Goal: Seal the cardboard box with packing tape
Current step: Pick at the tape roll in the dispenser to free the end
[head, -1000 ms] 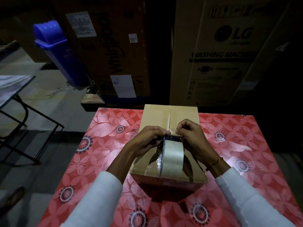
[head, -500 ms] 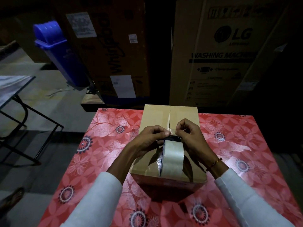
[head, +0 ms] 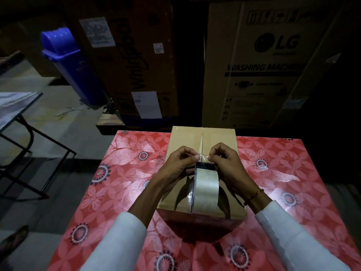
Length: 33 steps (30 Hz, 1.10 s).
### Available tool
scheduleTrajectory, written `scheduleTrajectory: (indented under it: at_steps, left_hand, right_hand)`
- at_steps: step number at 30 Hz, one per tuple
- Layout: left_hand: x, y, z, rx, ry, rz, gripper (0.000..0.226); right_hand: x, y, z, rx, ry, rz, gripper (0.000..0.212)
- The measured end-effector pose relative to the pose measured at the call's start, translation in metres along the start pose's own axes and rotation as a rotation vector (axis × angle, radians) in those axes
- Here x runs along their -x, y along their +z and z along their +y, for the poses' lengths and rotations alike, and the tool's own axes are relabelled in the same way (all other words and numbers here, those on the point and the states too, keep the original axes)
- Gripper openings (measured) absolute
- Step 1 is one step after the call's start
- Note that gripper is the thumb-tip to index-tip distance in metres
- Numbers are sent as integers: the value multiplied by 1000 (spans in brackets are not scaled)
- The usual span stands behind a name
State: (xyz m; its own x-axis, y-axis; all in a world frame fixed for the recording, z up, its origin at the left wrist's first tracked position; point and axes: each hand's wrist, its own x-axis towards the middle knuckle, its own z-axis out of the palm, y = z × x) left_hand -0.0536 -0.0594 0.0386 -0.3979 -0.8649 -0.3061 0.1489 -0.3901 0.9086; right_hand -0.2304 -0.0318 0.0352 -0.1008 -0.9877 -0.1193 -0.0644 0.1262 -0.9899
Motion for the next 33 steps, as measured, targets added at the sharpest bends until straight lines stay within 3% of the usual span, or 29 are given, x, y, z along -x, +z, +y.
scheduleTrajectory:
  at_steps: [13, 20, 27, 33]
  left_hand:
    - [-1, 6, -6, -98, 13, 54, 11]
    - [0, 9, -6, -105, -7, 144, 34]
    - [-3, 11, 1, -90, -89, 165, 28]
    - [-1, 11, 1, -80, -109, 93, 22]
  right_hand:
    - [-6, 0, -12, -106, 193, -36, 21]
    - [-2, 0, -10, -31, 78, -37, 16]
    - [5, -5, -1, 144, -115, -49, 12]
    - [7, -1, 4, 95, -109, -21, 9]
